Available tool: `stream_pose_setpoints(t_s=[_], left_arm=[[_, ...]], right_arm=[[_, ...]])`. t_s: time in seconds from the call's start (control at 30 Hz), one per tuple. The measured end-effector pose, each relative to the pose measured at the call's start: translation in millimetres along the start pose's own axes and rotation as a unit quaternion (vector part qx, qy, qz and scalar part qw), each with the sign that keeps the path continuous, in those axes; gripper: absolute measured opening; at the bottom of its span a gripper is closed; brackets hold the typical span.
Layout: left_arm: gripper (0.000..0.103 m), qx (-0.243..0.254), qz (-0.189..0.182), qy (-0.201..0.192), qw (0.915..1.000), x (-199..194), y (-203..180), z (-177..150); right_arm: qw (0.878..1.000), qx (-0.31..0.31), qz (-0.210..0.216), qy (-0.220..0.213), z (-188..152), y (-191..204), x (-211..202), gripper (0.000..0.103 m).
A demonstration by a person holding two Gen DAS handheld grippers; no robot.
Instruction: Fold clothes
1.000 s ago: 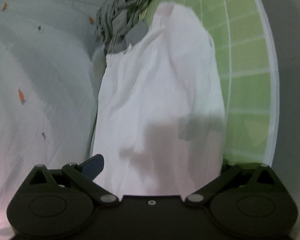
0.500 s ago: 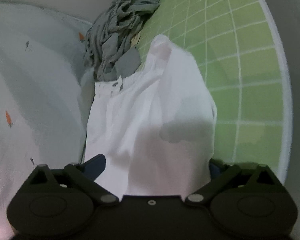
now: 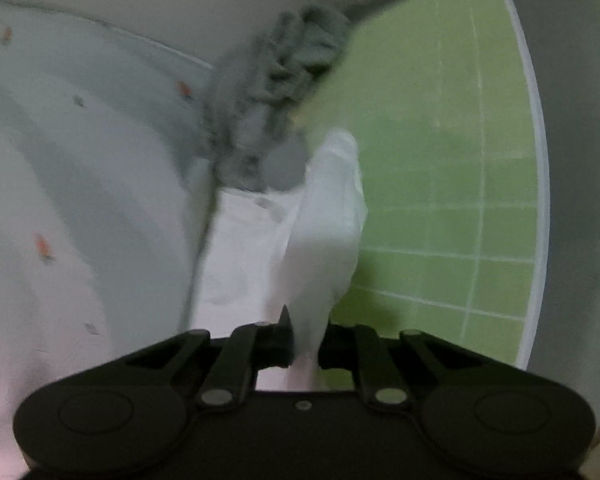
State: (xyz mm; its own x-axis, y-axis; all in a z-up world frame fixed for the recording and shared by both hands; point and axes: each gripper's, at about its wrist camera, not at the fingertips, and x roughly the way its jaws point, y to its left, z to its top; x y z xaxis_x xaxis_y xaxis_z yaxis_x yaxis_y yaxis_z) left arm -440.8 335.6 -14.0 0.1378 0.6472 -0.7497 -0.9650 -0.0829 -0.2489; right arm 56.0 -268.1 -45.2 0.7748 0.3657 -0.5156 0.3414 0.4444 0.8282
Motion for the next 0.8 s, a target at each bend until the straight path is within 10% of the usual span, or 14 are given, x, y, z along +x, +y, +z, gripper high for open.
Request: stream_pose_setpoints(t_s=[0.5,0.8], left_arm=[[0.011,0.012,0.023,-0.034,0.9991,20.1,-55.9,10.6],[0.011,0.001,0.022,-0.024,0.9995,58.0,-102.2,34.7]], right_arm=[[0.981,-0.19,-0.013,-0.038,-10.5,55.7,3.8,0.01],[0.99,-0.133,-0.014,-0.042,-9.9,70.1,44.9,0.01]])
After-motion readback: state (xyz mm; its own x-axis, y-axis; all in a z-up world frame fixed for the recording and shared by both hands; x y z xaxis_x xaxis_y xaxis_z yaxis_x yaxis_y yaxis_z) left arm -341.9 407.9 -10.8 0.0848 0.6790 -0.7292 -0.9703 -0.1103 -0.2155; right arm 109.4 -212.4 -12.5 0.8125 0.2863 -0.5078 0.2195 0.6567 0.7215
